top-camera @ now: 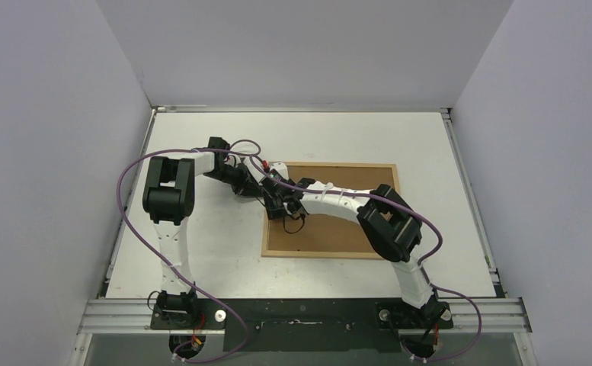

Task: Put the photo into the frame
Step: Install the photo frame at the center of the board.

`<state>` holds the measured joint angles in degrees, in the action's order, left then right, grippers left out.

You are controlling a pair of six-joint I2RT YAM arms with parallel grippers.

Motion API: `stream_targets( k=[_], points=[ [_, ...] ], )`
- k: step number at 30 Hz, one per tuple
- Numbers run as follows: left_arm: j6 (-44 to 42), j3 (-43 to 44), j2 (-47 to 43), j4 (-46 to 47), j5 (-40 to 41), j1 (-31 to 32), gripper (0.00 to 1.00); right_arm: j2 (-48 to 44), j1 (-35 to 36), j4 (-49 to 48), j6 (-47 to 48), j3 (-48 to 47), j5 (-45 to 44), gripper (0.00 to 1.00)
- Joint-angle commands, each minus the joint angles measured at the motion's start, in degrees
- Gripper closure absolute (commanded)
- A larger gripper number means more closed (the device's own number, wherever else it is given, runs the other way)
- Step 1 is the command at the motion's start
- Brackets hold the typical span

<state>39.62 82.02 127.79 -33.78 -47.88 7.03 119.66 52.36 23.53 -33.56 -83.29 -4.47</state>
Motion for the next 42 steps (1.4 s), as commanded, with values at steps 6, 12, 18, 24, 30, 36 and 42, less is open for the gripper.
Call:
stream_targets(
  k=[6,12,18,24,30,36,42],
  points=[
    [-2.64,-3.65,7.31,-4.43,17.99,0.38,0.98,9.66,-1.20,7.94,-0.31,8.85,1.85,0.57],
    [-2.67,-3.71,7.30,-4.45,18.08,0.43,0.98,8.20,-2.35,4.56,-0.81,11.06,4.03,0.53],
    [-2.69,-3.70,7.22,-4.46,18.08,0.32,0.98,9.02,-2.20,5.44,-0.72,10.22,3.99,0.53],
    [-2.70,-3.59,7.39,-4.42,18.00,0.41,0.98,10.92,-1.15,9.09,0.24,8.36,0.85,0.54],
    [-2.70,-3.66,7.37,-4.45,17.99,0.43,0.98,12.08,-1.02,10.22,0.77,8.09,0.13,0.60],
    [-2.70,-3.66,7.39,-4.54,17.99,0.44,0.98,12.82,-0.49,10.76,1.37,7.99,-0.31,0.60],
    [-2.69,-3.62,7.50,-4.54,17.99,0.44,0.98,12.63,-0.41,10.66,1.06,8.24,-0.53,0.59]
  ],
)
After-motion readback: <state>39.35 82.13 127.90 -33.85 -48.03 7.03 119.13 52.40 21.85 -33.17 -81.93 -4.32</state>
